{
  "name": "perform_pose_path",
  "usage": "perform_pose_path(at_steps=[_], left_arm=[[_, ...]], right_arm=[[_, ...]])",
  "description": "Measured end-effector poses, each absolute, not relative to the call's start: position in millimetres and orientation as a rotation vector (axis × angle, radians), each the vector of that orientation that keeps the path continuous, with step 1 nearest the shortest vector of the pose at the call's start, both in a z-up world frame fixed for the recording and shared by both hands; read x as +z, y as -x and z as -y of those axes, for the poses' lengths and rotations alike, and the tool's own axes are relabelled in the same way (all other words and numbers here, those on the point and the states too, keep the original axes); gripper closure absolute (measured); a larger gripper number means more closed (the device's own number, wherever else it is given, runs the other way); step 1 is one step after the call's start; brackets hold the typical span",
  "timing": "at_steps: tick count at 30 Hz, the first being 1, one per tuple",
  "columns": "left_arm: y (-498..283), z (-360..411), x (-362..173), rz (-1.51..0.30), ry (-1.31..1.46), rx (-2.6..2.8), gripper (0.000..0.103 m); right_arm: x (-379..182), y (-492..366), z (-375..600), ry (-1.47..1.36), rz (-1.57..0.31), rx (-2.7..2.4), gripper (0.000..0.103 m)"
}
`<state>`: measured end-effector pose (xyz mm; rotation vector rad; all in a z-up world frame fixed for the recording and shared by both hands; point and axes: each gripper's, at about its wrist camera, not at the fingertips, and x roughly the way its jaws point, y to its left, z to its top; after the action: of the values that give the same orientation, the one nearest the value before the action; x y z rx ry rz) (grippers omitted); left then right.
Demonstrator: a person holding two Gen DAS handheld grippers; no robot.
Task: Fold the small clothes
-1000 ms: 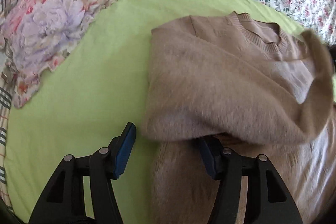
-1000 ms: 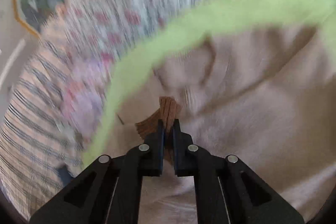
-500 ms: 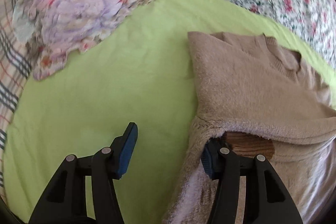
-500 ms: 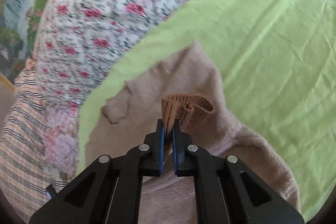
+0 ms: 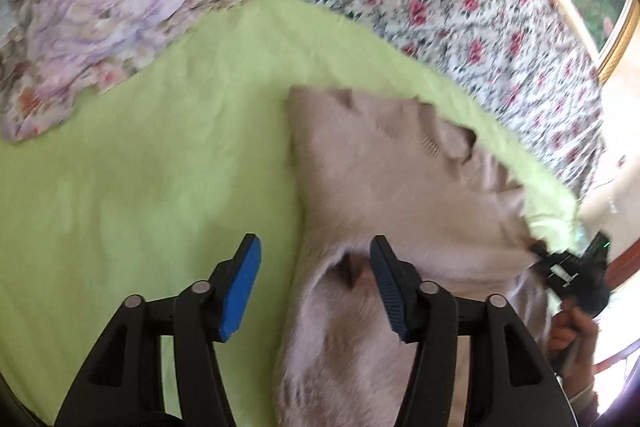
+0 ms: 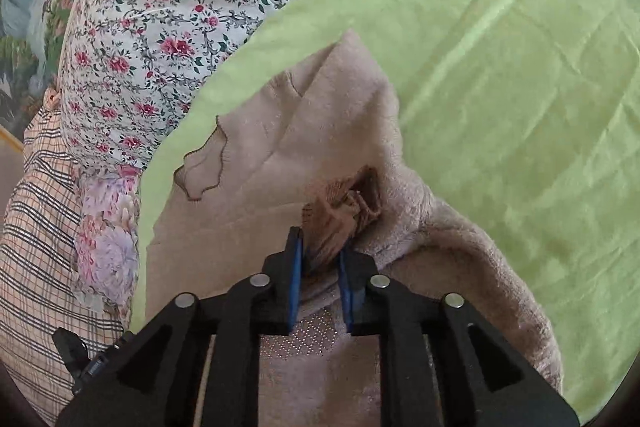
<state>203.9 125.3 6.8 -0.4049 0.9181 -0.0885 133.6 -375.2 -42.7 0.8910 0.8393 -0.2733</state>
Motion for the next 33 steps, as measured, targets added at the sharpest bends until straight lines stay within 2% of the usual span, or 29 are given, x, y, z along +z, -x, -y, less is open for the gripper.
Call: perform_pose_path(at_steps=[1,7,8,9,10,11,14,19,21,25,27,30,33], left_arm=[[-210.6,-125.9,4.9,-0.933,0.400,-0.091,0.036],[-277.6,-113.8,-38.2,-1.089,0.322,-0.053,0.039],[-280.1,-106.3,-35.5,-1.061,0.274,-0.040,0.060],[-280.6,-101.9,-34.7,-1.054,0.259,-0.049,0.079],[-281.7,-98.0,-34.1,-1.048,0.260,-0.067,0.094],[-279.6,-94.3,-30.7,-1.020,0.240,-0.029,0.096],[-271.7,-85.2,-29.7,-0.962,0.160,0.052,0.096],[-272.6,-89.3,-34.1,-0.952,0.132,0.094,0.096],[-272.6,-87.0,-34.7,-0.952,0.109,0.110,0.096],[-268.3,-84.8,-32.2,-0.973,0.074,0.113,0.093],[-260.7,-83.4,-25.2,-0.976,0.056,0.111,0.091],[-235.3,-82.9,-9.0,-0.968,0.047,0.090,0.091],[-196.8,-83.5,6.1,-0.960,0.068,0.041,0.082]], right_arm=[[-43.2,-136.6,376.3,-0.894,-0.841,-0.275,0.084],[-35.6,-153.9,360.7,-0.787,-0.868,-0.265,0.084],[-31.4,-158.0,356.7,-0.755,-0.869,-0.256,0.087],[-24.6,-161.9,351.7,-0.716,-0.854,-0.237,0.094],[-10.8,-163.5,345.0,-0.672,-0.795,-0.201,0.094],[2.3,-161.8,341.0,-0.644,-0.725,-0.171,0.094],[18.6,-156.0,342.4,-0.599,-0.650,-0.213,0.094],[-45.1,-162.1,367.6,-0.664,-0.947,-0.329,0.090],[-51.6,-152.0,371.5,-0.688,-0.952,-0.332,0.085],[-35.0,-127.1,375.0,-0.664,-0.924,-0.381,0.077],[-27.3,-117.0,375.1,-0.601,-0.950,-0.430,0.068],[-16.5,-93.6,380.7,-0.560,-0.983,-0.470,0.067],[5.0,-59.5,378.8,-0.548,-0.951,-0.451,0.067]])
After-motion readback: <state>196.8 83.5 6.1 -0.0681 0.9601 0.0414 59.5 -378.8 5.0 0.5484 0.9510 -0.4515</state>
